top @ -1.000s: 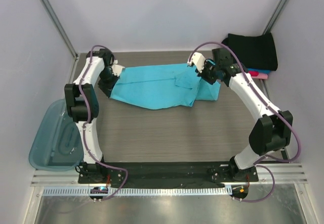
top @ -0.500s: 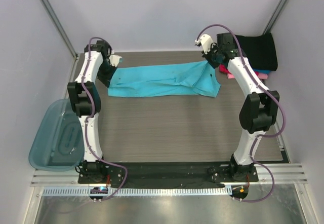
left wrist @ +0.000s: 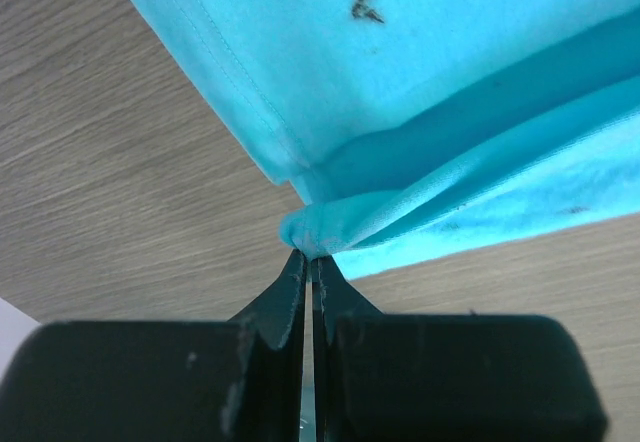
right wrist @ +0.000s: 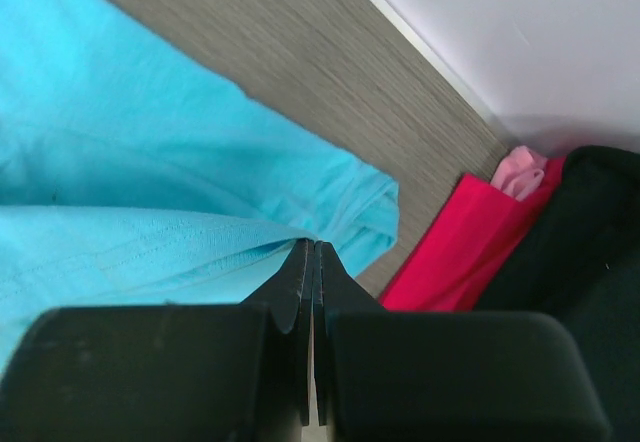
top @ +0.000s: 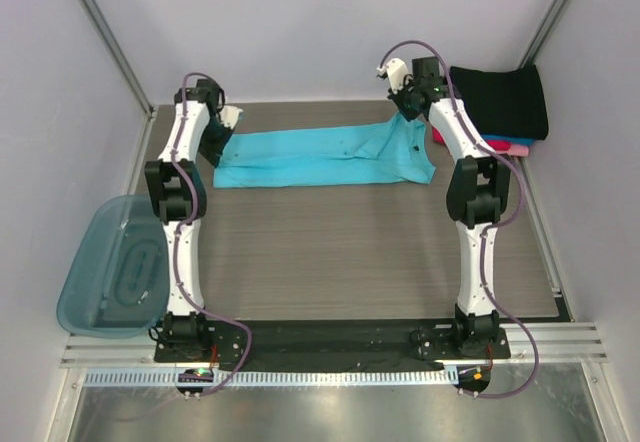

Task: Fold and stack the t-shirts
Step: Fold the tshirt

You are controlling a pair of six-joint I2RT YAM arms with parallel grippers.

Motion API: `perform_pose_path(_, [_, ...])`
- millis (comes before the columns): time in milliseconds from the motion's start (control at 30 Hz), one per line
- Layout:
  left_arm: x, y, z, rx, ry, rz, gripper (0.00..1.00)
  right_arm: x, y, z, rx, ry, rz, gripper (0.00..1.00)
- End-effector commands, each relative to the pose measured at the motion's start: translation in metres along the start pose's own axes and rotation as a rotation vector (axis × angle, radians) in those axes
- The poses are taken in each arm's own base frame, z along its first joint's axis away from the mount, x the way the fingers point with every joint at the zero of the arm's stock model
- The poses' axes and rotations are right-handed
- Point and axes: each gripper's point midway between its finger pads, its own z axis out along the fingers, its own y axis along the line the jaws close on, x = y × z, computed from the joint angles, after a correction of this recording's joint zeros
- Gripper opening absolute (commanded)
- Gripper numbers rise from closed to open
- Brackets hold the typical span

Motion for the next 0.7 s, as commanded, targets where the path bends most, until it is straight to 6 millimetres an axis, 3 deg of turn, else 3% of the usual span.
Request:
perform_pose_path(0, [-0.013, 0.015, -0.006, -0.064, -0.045, -0.031, 0.0, -0.027, -0.024, 0.003, 0.082, -0.067, 0.024, 0.01])
perform_pose_path(100, [-0.019, 0.021, -0.004, -0.092, -0.062, -0.041, 0.0, -0.03, -0.03, 0.007, 0.115, -0.072, 0.025, 0.02])
perform_pose_path(167, [-0.02, 0.028, -0.003, -0.132, -0.058, -0.057, 0.05, -0.028, -0.037, 0.007, 0.165, -0.057, 0.042, 0.09])
perform_pose_path(200, [-0.02, 0.031, -0.004, -0.153, -0.057, -0.072, 0.22, -0.036, -0.042, 0.002, 0.186, -0.085, 0.069, 0.23])
perform_pose_path(233, [-0.021, 0.035, -0.009, -0.181, -0.068, -0.099, 0.29, -0.036, -0.052, -0.006, 0.24, -0.074, 0.088, 0.28])
perform_pose_path(367, [-0.035, 0.042, -0.042, -0.238, -0.159, -0.135, 0.4, -0.057, -0.054, -0.036, 0.243, -0.135, 0.131, 0.36])
perform_pose_path(400, [-0.039, 0.041, -0.047, -0.247, -0.179, -0.132, 0.42, -0.066, -0.056, -0.051, 0.244, -0.161, 0.139, 0.36])
perform_pose_path(433, [-0.044, 0.039, -0.053, -0.248, -0.2, -0.127, 0.43, -0.06, -0.051, -0.052, 0.235, -0.148, 0.151, 0.37])
perform_pose_path(500, [-0.049, 0.025, -0.056, -0.21, -0.215, -0.085, 0.42, -0.067, -0.034, -0.063, 0.149, -0.18, 0.178, 0.38])
perform_pose_path(533, [-0.05, 0.021, -0.054, -0.199, -0.217, -0.073, 0.41, -0.058, -0.02, -0.06, 0.095, -0.159, 0.181, 0.38])
perform_pose_path(667, [-0.034, -0.018, -0.023, -0.07, -0.139, 0.016, 0.33, -0.027, 0.044, -0.059, -0.173, -0.08, 0.21, 0.38])
